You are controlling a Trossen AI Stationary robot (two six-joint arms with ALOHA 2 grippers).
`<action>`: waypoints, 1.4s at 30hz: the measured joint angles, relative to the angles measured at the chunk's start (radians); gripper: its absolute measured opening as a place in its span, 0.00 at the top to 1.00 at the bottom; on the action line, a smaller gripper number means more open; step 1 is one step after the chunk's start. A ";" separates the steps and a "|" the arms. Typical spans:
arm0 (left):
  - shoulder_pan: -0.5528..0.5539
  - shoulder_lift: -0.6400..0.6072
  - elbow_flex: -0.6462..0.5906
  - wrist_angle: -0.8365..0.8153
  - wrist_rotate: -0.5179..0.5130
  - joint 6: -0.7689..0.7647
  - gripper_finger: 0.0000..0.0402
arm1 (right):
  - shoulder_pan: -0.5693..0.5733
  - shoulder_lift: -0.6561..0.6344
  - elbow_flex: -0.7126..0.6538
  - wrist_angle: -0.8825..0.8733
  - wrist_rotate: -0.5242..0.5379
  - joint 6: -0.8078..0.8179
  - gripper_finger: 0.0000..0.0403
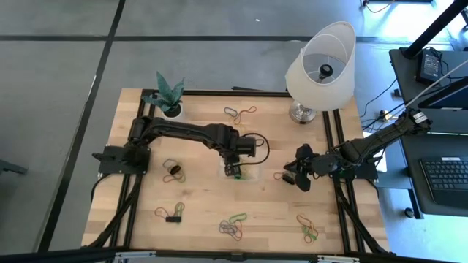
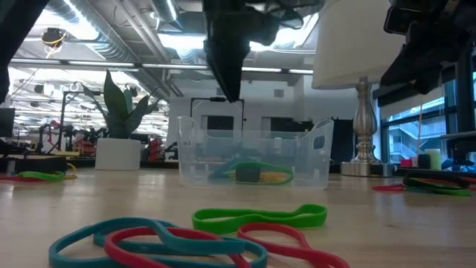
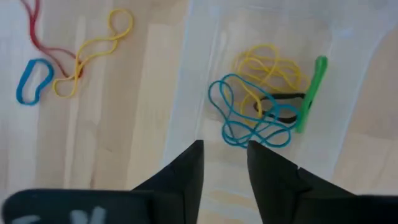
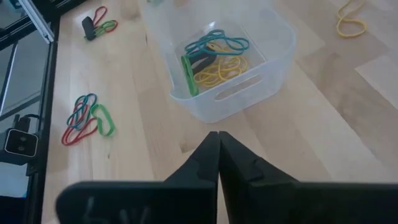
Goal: Pick and place rubber bands into bin
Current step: Put the red rubber band into the transparent bin
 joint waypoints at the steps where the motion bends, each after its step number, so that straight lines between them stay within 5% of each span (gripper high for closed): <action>1: -0.006 -0.008 0.004 -0.002 -0.003 -0.010 0.73 | 0.000 0.000 0.000 0.001 0.000 -0.001 0.98; 7: -0.075 -0.075 -0.011 0.001 -0.076 0.035 0.95 | 0.000 0.005 0.000 0.024 -0.002 0.067 0.98; 11: -0.105 -0.151 -0.100 0.030 -0.087 0.040 0.99 | 0.014 0.023 0.000 0.116 0.002 0.026 0.99; 19: -0.152 -0.477 -0.575 0.328 -0.027 -0.057 1.00 | 0.051 0.209 0.105 0.273 0.145 -0.096 1.00; 24: -0.207 -0.724 -0.869 0.486 -0.027 -0.144 0.99 | 0.050 0.405 0.308 0.246 0.148 -0.159 1.00; 29: -0.256 -0.932 -1.064 0.566 -0.036 -0.181 0.99 | 0.050 0.617 0.590 0.036 0.147 -0.154 1.00; 42: -0.302 -1.204 -1.252 0.600 -0.016 -0.142 1.00 | 0.075 1.094 1.272 -0.520 0.031 0.003 1.00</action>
